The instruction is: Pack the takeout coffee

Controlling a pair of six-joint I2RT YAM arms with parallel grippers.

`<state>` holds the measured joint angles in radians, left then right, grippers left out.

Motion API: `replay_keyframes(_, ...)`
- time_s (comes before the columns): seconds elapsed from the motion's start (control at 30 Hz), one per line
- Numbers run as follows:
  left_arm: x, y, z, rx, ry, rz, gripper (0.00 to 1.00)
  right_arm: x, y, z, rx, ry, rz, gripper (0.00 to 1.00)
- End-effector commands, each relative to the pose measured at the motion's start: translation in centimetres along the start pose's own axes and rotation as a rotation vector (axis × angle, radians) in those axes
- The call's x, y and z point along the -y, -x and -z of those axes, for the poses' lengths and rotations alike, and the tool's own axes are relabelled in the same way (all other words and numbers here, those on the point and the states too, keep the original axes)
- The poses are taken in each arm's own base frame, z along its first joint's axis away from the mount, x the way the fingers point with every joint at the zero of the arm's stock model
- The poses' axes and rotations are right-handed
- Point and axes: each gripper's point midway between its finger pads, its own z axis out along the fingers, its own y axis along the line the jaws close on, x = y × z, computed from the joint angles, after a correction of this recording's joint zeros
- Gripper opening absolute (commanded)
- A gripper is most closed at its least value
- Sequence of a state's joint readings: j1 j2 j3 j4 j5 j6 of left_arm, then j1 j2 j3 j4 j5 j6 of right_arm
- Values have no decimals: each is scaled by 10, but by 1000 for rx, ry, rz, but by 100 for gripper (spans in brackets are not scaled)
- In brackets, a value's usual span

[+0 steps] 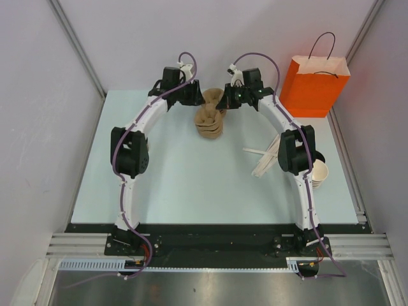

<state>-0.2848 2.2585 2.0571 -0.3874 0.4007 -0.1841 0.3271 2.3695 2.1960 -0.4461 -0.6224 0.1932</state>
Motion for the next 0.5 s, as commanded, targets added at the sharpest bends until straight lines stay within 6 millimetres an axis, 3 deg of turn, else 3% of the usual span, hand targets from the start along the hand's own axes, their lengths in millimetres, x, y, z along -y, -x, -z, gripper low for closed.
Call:
replay_keyframes(0.0,14,11,14,15,-35,22,52,-27,32,12,81,71,53,0)
replay_keyframes(0.47,8,-18,-1,-52,-16,40,52,-25,31,11,79,78,43,0)
